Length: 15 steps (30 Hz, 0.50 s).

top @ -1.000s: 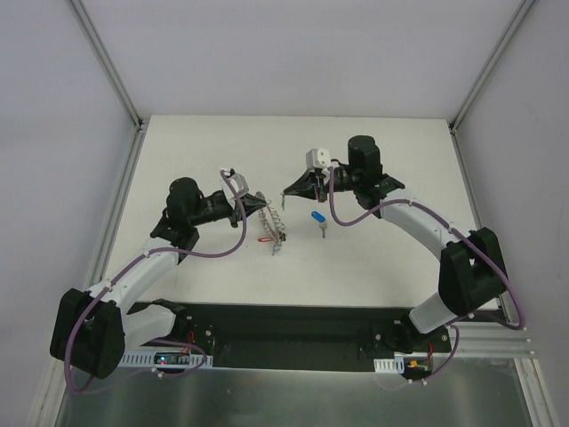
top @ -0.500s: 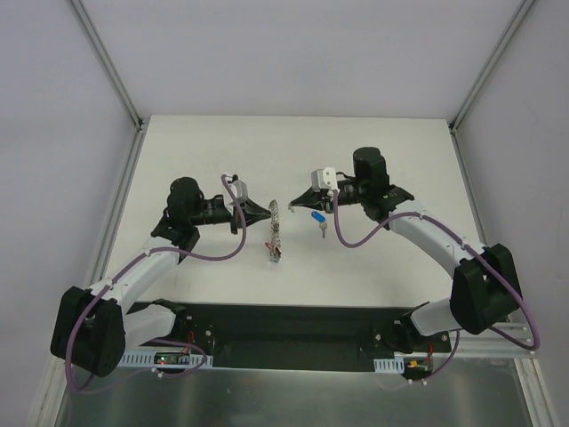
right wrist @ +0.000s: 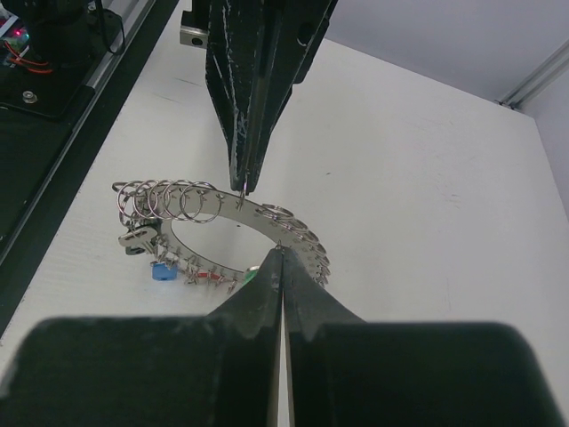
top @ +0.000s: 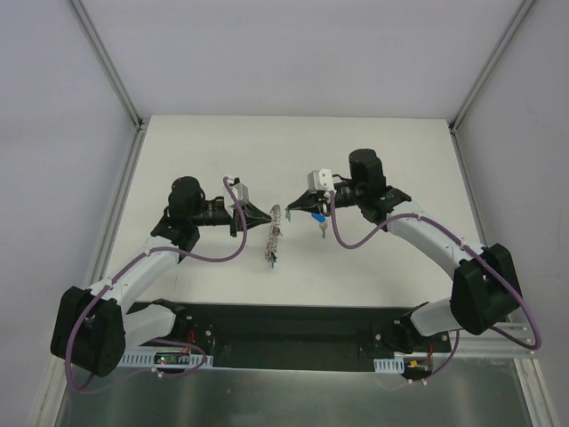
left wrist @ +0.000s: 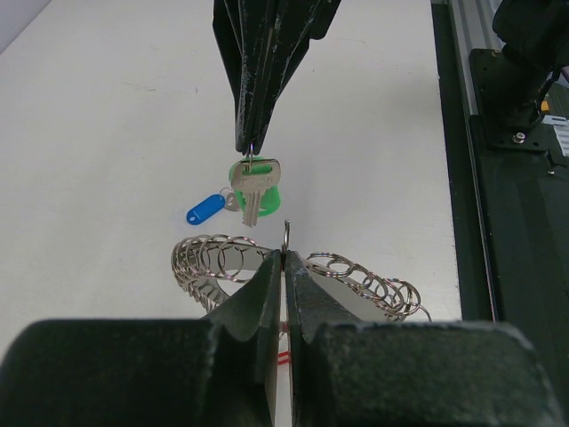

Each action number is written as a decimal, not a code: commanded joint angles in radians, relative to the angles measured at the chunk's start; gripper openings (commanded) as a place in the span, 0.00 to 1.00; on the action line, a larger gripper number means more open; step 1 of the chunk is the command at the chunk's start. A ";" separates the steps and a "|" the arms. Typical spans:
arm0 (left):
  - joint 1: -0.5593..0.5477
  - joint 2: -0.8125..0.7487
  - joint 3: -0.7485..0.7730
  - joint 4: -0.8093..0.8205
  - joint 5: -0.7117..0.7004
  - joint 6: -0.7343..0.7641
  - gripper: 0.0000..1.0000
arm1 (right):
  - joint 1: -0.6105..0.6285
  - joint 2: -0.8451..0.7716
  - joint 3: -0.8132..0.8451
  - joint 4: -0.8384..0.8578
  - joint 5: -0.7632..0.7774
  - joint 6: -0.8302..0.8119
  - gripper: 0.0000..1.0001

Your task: Put the keys on the keyring

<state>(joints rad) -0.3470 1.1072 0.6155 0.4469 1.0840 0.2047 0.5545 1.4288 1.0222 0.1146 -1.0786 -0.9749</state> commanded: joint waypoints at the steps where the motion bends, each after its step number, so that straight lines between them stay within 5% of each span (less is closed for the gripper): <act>1: -0.001 -0.020 0.046 0.035 0.028 0.039 0.00 | 0.002 -0.008 0.042 0.022 -0.061 0.036 0.01; 15: -0.003 -0.041 0.026 0.084 -0.036 0.009 0.00 | 0.019 0.016 0.069 0.042 -0.078 0.134 0.01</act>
<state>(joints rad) -0.3470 1.0985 0.6155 0.4488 1.0386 0.2092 0.5632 1.4357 1.0447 0.1158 -1.1114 -0.8772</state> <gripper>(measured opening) 0.008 0.015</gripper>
